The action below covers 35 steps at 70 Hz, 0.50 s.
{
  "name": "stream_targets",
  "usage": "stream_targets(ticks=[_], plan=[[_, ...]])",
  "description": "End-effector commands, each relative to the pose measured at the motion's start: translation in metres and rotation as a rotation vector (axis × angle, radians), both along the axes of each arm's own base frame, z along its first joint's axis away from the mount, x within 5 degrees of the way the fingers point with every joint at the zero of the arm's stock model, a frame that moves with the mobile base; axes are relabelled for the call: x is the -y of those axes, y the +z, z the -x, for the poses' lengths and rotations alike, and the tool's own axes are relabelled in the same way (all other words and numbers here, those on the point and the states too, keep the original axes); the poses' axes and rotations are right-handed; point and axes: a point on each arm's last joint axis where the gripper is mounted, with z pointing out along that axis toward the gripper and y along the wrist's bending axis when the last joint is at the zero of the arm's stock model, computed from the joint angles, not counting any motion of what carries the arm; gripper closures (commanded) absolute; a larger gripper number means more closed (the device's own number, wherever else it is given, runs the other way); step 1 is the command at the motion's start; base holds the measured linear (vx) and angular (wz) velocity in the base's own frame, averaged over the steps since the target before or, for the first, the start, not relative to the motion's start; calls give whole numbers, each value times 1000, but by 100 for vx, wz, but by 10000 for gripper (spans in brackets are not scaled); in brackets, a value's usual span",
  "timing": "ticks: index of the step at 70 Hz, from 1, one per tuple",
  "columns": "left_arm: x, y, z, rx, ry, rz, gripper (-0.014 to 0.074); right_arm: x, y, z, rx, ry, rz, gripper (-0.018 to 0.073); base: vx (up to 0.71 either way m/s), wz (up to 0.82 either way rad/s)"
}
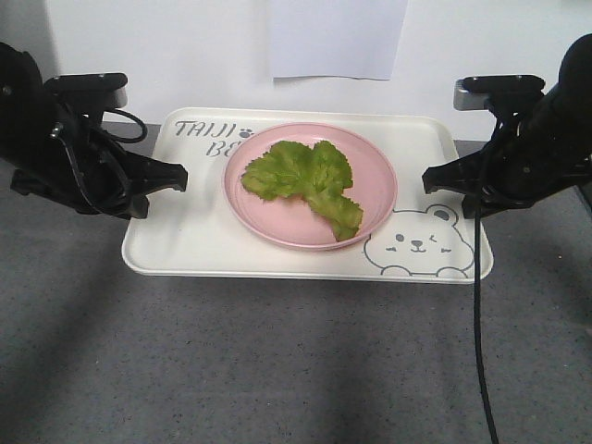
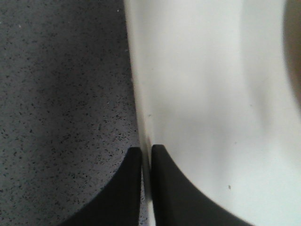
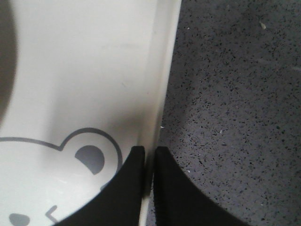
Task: Transfer vegetables to tray and serve
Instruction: 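Keep gripping the tray edges with both grippers as the base drives to the counter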
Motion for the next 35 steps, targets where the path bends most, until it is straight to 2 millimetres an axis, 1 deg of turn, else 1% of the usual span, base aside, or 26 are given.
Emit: stream_targets(ticks=[1,35], plan=[[5,28,5,128,-27,59,603,-2,27,4,127,25,-24,564,0,0],[5,28,5,128,-27,59,603,-2,27,4,127,25,-24,564,0,0]])
